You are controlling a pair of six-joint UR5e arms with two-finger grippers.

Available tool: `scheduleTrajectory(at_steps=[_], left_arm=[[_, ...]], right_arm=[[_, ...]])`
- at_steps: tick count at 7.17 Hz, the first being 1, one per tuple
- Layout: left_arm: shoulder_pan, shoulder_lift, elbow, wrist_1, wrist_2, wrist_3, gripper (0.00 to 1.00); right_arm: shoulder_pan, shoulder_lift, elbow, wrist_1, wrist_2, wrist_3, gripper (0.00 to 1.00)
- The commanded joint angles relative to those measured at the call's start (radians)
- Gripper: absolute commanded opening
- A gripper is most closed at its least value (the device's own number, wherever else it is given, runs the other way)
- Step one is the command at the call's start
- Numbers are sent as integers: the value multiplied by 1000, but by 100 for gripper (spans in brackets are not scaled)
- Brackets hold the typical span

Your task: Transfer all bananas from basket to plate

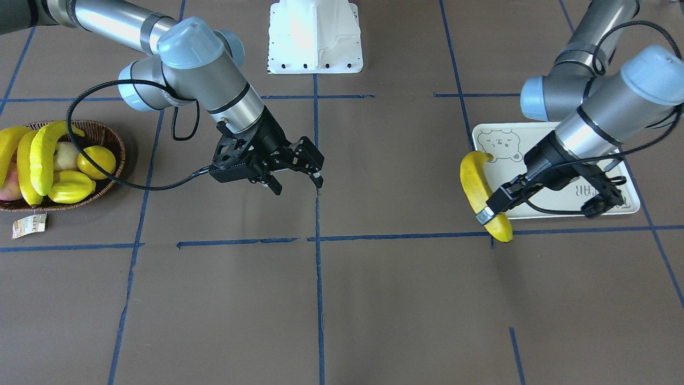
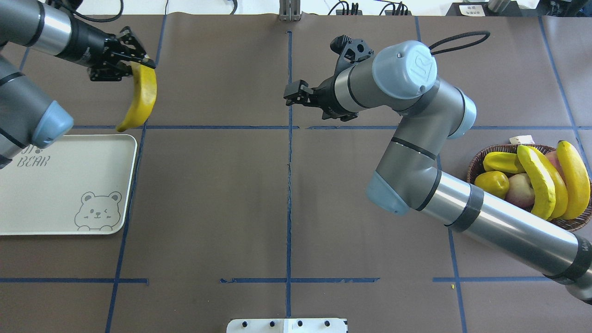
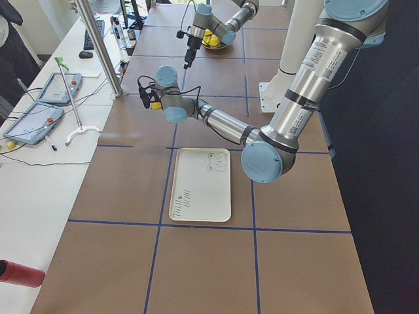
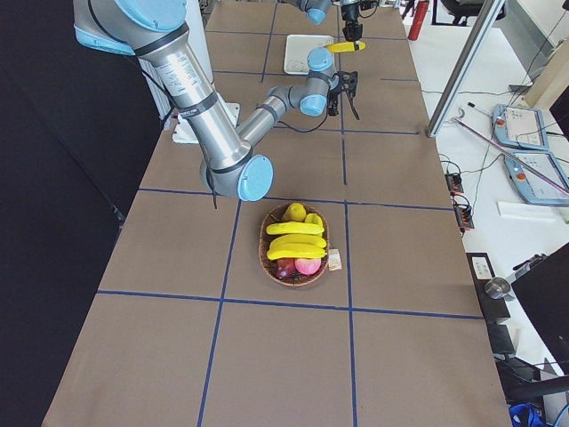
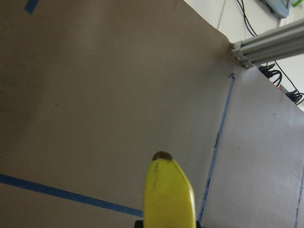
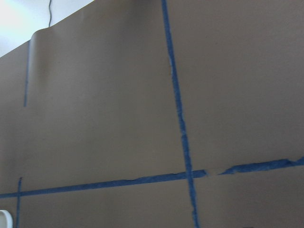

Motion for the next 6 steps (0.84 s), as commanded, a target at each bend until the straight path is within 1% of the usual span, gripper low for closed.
scheduleTrajectory(at_steps=[1, 2, 4, 5, 6], left_arm=[[-51, 197, 7, 12, -35, 220, 0], [-56, 299, 13, 20, -27, 370, 0], [-87, 442, 16, 21, -18, 520, 0], [-85, 476, 18, 17, 9, 524, 1], [-81, 499, 13, 12, 96, 515, 3]], right_arm=[[79, -30, 8, -175, 80, -180, 100], [112, -60, 10, -200, 108, -262, 100], [189, -114, 8, -204, 187, -380, 100], [200, -135, 8, -202, 192, -402, 100], [199, -136, 8, -202, 191, -407, 100]])
